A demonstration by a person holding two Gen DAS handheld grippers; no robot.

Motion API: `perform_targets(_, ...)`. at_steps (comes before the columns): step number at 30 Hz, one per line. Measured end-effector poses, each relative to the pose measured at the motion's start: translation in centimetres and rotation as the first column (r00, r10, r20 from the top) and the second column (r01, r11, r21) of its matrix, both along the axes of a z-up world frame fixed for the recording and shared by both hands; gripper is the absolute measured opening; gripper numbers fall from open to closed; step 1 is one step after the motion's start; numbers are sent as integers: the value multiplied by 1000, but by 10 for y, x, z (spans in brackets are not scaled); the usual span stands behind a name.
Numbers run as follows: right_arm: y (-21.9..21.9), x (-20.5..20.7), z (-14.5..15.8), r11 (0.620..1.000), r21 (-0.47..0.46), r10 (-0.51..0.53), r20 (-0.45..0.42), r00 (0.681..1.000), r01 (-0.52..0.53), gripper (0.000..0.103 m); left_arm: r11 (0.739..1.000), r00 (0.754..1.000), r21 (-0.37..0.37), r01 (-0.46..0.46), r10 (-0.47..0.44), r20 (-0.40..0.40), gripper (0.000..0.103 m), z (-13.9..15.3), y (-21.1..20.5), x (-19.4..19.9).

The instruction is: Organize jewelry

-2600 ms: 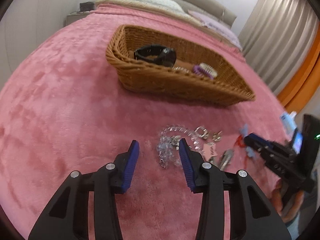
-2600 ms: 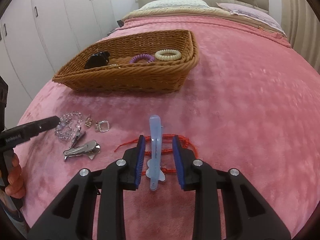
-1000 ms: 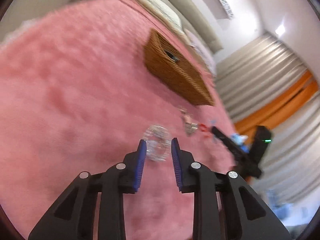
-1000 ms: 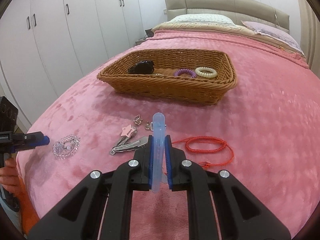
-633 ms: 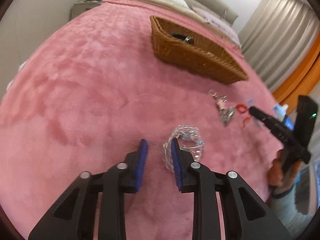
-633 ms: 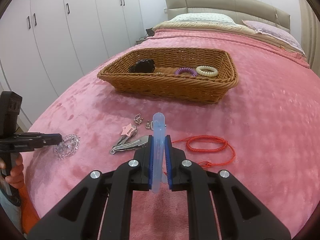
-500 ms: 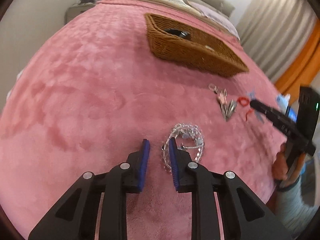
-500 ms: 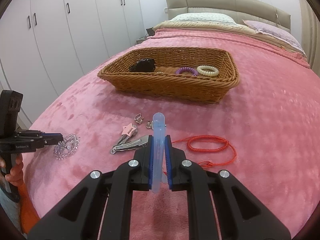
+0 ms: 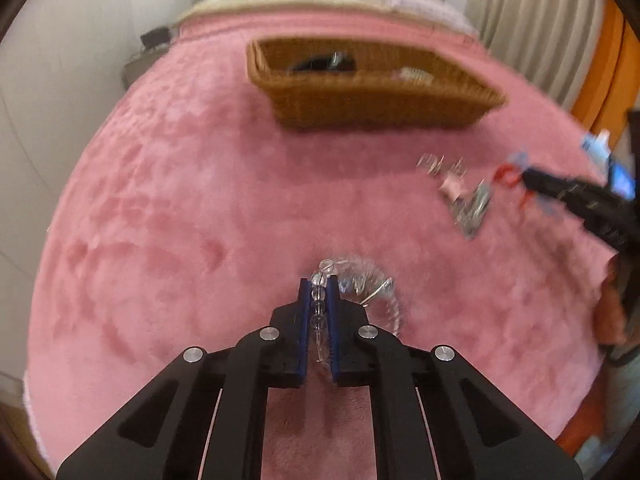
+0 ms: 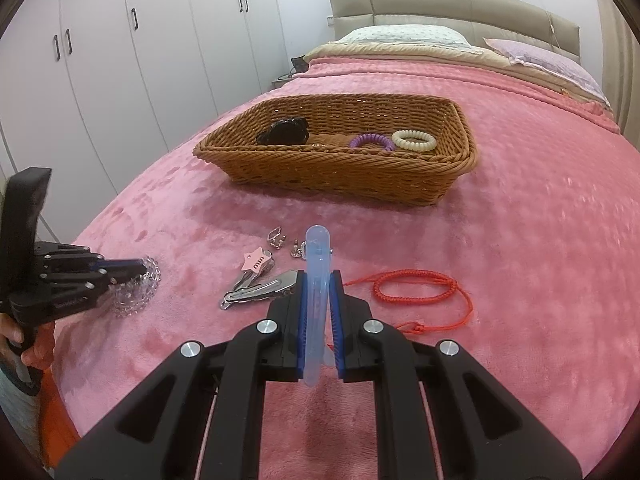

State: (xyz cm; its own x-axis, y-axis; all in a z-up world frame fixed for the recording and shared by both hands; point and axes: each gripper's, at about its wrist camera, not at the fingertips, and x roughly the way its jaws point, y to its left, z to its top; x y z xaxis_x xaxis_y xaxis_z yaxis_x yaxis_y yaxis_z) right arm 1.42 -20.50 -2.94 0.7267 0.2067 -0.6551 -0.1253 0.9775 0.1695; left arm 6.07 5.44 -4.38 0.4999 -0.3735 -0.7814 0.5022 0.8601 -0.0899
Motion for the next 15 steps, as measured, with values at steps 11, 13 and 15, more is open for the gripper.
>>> perform_targets(11, -1, 0, -1, 1000, 5, -4, -6, 1000, 4, 9, 903, 999, -428, 40, -39, 11, 6, 50, 44, -13)
perform_targets(13, -1, 0, -1, 1000, 7, -5, -7, 1000, 5, 9, 871, 1000, -490, 30, -28, 11, 6, 54, 55, -13)
perform_targets(15, -1, 0, -1, 1000, 5, -5, -7, 1000, 5, 9, 875, 999, -483, -36, 40, -3, 6, 50, 68, -5)
